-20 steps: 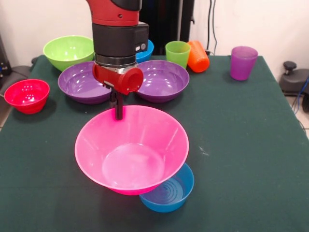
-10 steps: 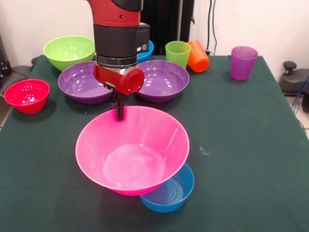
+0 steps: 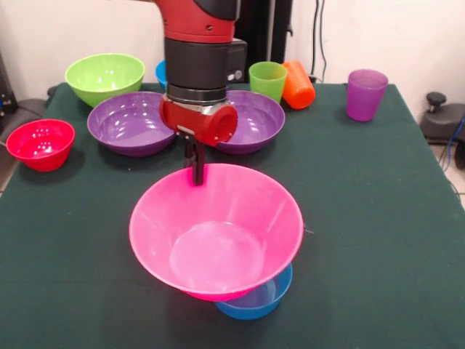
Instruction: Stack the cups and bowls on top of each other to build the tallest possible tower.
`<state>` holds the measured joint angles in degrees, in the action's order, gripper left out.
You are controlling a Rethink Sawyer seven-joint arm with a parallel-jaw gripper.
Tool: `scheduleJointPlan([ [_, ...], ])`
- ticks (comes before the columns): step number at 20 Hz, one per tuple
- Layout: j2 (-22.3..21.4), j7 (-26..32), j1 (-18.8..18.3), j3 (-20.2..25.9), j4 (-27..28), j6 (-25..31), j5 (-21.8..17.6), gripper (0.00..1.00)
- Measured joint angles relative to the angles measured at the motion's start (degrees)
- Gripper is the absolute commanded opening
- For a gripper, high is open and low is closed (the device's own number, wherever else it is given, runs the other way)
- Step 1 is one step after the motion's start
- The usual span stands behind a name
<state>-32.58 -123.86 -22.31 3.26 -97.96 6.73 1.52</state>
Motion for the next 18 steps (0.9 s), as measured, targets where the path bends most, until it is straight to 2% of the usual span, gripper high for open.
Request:
scheduleJointPlan([
  [9, 1.33, -0.28, 5.59, -2.29, 1.36, -0.99, 3.58, 0.00],
  [18, 1.42, -0.28, 4.76, -2.80, 1.46, -1.81, 3.83, 0.00],
])
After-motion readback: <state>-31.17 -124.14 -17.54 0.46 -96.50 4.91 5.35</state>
